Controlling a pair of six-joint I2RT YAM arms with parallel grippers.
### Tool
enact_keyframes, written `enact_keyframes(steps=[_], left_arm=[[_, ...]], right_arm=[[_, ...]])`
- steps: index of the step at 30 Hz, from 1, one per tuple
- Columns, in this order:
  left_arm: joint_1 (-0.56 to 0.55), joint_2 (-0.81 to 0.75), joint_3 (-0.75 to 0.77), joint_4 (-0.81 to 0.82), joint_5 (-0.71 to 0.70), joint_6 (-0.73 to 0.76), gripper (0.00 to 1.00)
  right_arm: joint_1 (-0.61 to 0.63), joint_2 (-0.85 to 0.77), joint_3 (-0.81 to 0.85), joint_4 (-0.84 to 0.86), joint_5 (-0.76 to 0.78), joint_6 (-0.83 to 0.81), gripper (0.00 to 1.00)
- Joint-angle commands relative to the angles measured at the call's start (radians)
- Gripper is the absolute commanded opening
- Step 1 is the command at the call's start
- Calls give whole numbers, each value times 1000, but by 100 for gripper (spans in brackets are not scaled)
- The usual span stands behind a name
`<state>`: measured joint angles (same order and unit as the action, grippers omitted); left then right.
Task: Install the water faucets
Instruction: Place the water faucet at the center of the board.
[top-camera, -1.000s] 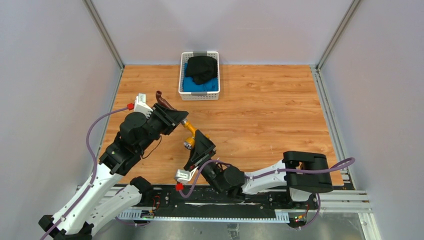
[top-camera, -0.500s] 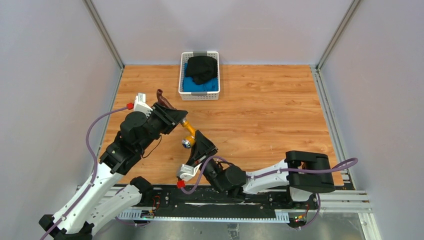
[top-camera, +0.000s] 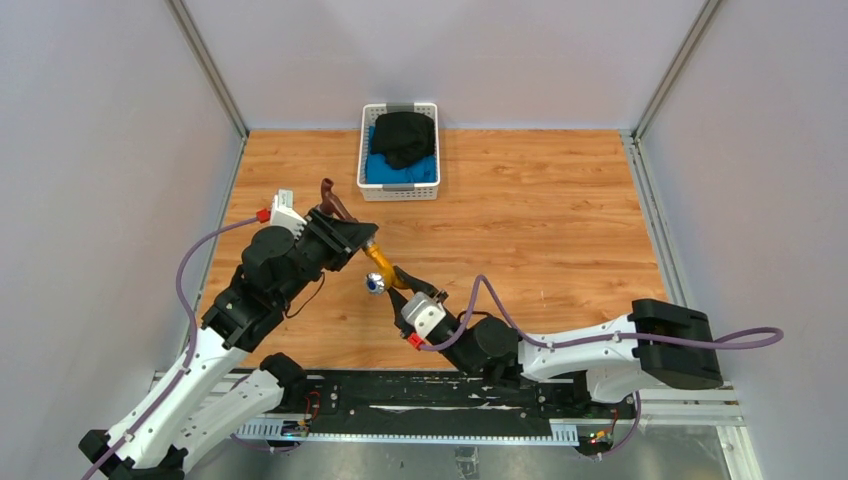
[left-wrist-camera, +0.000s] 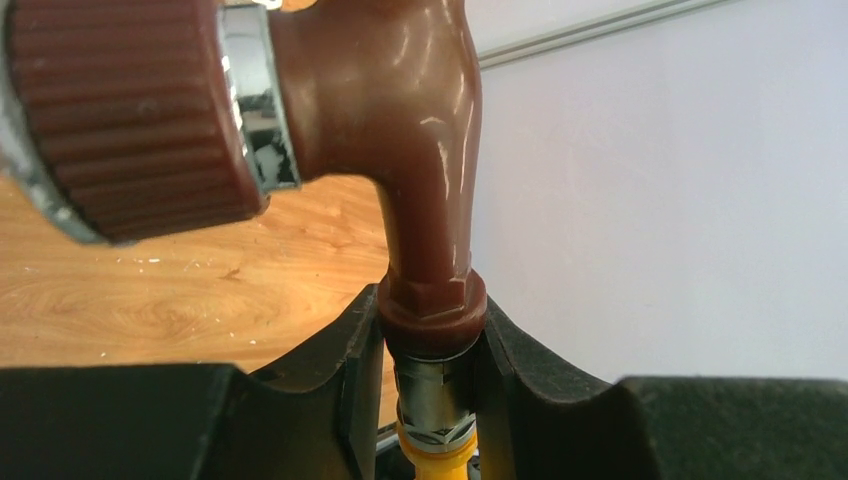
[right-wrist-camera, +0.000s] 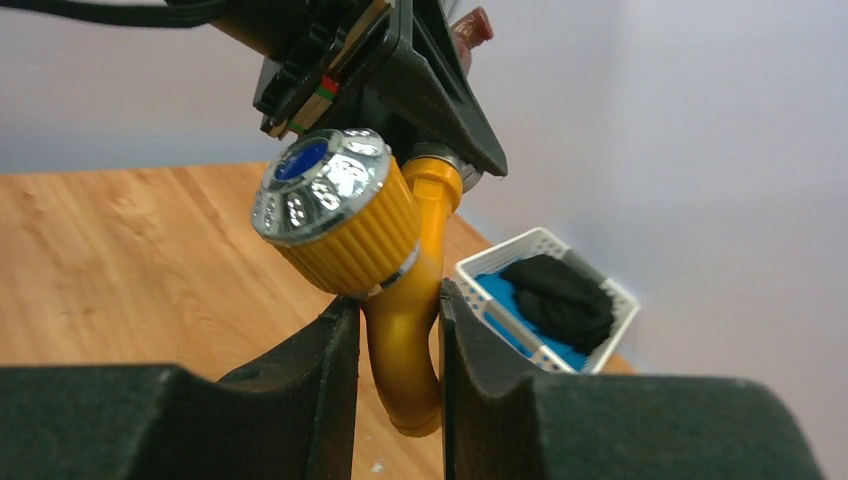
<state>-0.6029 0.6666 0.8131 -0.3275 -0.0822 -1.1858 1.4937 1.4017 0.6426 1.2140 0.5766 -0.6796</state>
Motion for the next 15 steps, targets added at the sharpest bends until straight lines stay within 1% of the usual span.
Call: enact_keyframes(steps=[1,3,6,7,8,9,10,13,15], left_arm=[[-4,-37,-14,110,21,-8,0],[-4,-38,-18,111,20,-11,0],[-3,-44,-20,106,10,-11,0],[-3,-45,-18,100,4,-6,0],[-3,-46,-12,86,-5,1,0],[-3,-48,-4,70,-19,12,0],[-5,-47,9,43,-35,26,0],[-4,-26,58,-55,-84,78,0],[-3,-5,82,-93,-109,108,0]], right_arm=[[-37,-62,-3,16,-23,404,0],[-43,-64,-6,1,-33,442,0],[-44,-67,-12,-5,-7,439,0],[-44,-80,-14,-28,12,431,5],[-46,-98,-24,-69,35,428,22],[-47,-119,-37,-101,54,417,36],[-48,-146,-52,-148,69,404,45],[-52,-249,-111,-310,93,402,61],[-54,-343,-159,-421,102,422,63]])
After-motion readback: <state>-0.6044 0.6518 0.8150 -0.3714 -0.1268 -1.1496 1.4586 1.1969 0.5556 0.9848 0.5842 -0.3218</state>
